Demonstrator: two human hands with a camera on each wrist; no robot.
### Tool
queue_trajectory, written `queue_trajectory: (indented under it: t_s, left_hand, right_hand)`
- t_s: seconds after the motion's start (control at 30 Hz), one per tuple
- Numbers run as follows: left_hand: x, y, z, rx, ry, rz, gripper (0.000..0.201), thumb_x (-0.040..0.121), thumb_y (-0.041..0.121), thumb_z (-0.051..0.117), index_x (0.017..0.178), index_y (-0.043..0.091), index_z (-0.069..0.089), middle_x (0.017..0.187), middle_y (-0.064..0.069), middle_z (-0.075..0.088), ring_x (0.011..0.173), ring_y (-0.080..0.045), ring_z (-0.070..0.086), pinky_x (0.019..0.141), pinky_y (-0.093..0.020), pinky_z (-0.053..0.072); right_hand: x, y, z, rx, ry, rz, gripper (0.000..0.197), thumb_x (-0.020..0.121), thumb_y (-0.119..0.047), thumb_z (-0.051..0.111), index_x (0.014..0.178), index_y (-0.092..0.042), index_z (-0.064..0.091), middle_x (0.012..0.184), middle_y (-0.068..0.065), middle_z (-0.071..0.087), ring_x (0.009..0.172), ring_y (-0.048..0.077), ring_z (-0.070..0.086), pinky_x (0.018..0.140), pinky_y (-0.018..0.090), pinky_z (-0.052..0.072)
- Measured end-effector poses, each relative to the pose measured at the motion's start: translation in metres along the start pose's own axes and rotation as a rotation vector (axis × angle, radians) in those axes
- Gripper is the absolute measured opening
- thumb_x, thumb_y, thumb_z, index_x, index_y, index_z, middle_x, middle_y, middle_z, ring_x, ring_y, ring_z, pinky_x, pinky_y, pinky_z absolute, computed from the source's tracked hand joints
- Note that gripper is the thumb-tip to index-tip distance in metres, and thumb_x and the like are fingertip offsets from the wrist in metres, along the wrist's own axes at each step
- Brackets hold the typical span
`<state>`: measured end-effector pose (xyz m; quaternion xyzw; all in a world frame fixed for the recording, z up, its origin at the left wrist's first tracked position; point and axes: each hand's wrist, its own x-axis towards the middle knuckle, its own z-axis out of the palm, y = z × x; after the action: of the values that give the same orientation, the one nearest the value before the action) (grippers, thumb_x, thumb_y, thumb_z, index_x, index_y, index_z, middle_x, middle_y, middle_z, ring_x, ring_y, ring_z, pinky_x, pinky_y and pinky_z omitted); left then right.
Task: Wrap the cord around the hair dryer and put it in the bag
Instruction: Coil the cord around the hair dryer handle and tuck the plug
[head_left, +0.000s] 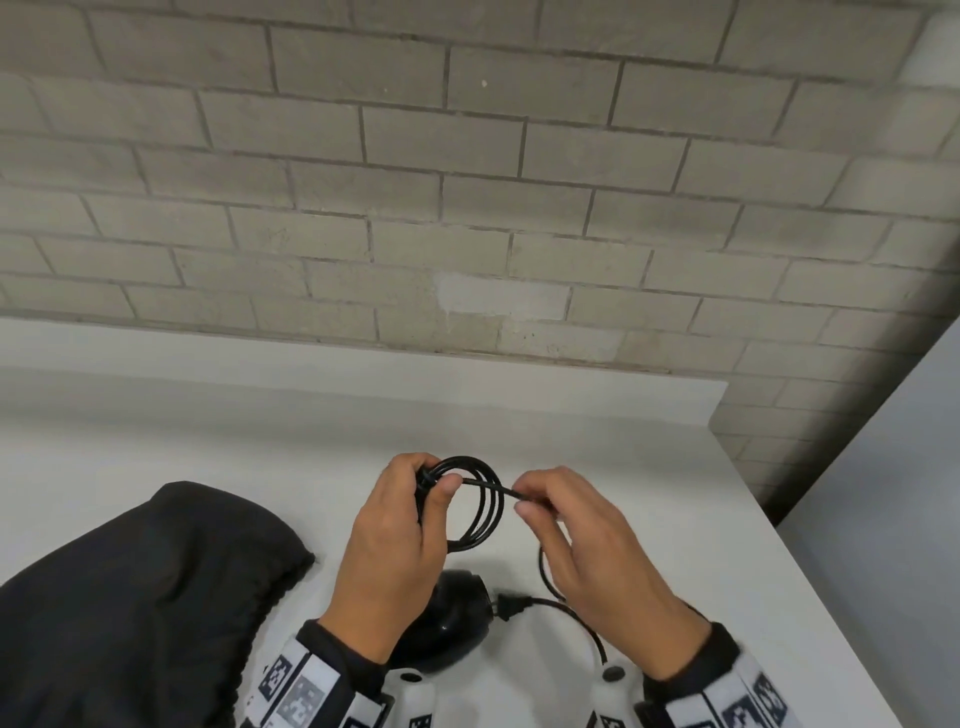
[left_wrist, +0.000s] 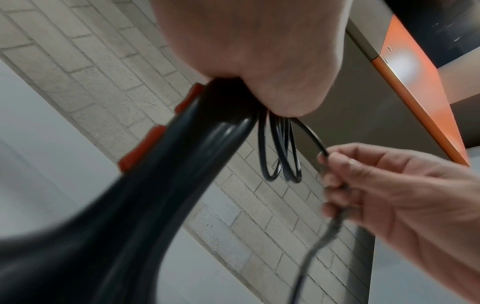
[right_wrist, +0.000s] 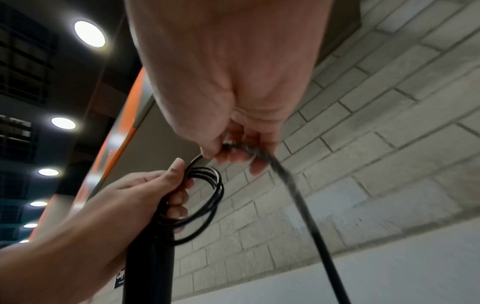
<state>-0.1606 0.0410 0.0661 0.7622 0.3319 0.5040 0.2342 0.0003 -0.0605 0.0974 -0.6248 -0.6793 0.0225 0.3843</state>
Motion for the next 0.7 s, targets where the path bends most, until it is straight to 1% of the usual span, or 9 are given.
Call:
queue_trajectory:
  t_s: [0.03,0.07,0.2,0.3,0.4,0.5,0.57,0.63,0.7]
  left_hand:
    - [0.001,0.0,-0.001,-0.002,-0.005,-0.017,0.028,0.095,0.05,0.04,0.1,0.025,0.051,0.083,0.017,0.055,0.087,0.002,0.055,0.071,-0.004,0.04]
    - [0.001,0.001,-0.002,0.001,-0.011,-0.024,0.03,0.095,0.054,0.036,0.1,0.027,0.049,0.083,0.016,0.055,0.088,0.002,0.054,0.072,-0.005,0.04]
    - [-0.001,0.001,-0.001,-0.008,-0.045,0.024,0.051,0.097,0.067,0.022,0.101,0.025,0.05,0.08,0.016,0.051,0.079,-0.001,0.053,0.067,-0.008,0.04]
    - [-0.003,0.004,0.001,-0.023,-0.053,0.104,0.058,0.098,0.066,0.026,0.101,0.016,0.055,0.078,0.015,0.05,0.071,-0.006,0.05,0.063,-0.014,0.04]
    - [-0.003,0.008,0.005,-0.003,-0.044,0.176,0.048,0.098,0.061,0.038,0.095,0.016,0.054,0.073,0.015,0.045,0.064,-0.005,0.044,0.059,-0.014,0.038]
    - [-0.006,0.009,0.01,-0.003,-0.065,0.248,0.04,0.102,0.054,0.038,0.094,0.016,0.051,0.073,0.007,0.051,0.062,-0.007,0.045,0.058,-0.021,0.042]
    - [-0.009,0.009,0.012,-0.025,-0.086,0.263,0.042,0.103,0.052,0.035,0.094,0.015,0.051,0.073,0.003,0.053,0.063,-0.008,0.047,0.058,-0.024,0.042]
    - [-0.012,0.008,0.012,-0.054,-0.089,0.254,0.039,0.104,0.052,0.032,0.094,0.019,0.049,0.073,0.003,0.054,0.064,-0.006,0.046,0.058,-0.022,0.042]
    - [-0.012,0.007,0.01,-0.061,-0.07,0.234,0.034,0.104,0.054,0.03,0.097,0.025,0.047,0.074,0.005,0.054,0.066,-0.005,0.047,0.06,-0.016,0.042]
  right_hand:
    - [0.002,-0.006,-0.005,-0.012,0.031,-0.058,0.012,0.102,-0.024,0.047,0.109,-0.022,0.057,0.095,-0.014,0.052,0.088,0.003,0.051,0.081,0.015,0.042]
    - [0.005,-0.012,-0.009,-0.027,0.054,-0.116,0.014,0.102,-0.022,0.047,0.108,-0.018,0.059,0.093,-0.011,0.051,0.085,0.004,0.048,0.079,0.012,0.038]
    - [0.019,-0.034,-0.021,-0.001,0.046,-0.213,0.014,0.101,-0.021,0.048,0.104,-0.015,0.06,0.089,-0.008,0.05,0.081,0.006,0.047,0.074,0.013,0.038]
    - [0.031,-0.043,-0.027,0.048,0.001,-0.218,0.014,0.101,-0.021,0.049,0.102,-0.015,0.061,0.086,-0.011,0.048,0.079,0.003,0.046,0.072,0.012,0.037]
    - [0.043,-0.046,-0.03,0.102,-0.039,-0.195,0.013,0.1,-0.019,0.052,0.097,-0.015,0.063,0.082,-0.012,0.05,0.077,0.003,0.049,0.071,0.01,0.037]
    - [0.052,-0.042,-0.027,0.134,-0.013,-0.145,0.013,0.098,-0.019,0.056,0.095,-0.015,0.068,0.081,-0.009,0.059,0.076,0.005,0.053,0.07,0.011,0.04]
    - [0.056,-0.037,-0.021,0.179,0.005,-0.061,0.012,0.096,-0.021,0.06,0.095,-0.017,0.072,0.082,-0.009,0.065,0.078,0.009,0.059,0.07,0.015,0.046]
    - [0.056,-0.031,-0.015,0.276,-0.011,0.052,0.01,0.094,-0.022,0.064,0.094,-0.019,0.074,0.083,-0.009,0.07,0.081,0.011,0.065,0.073,0.023,0.053]
    - [0.054,-0.027,-0.009,0.401,-0.015,0.172,0.006,0.091,-0.021,0.067,0.091,-0.018,0.072,0.081,-0.008,0.072,0.08,0.01,0.069,0.076,0.025,0.056]
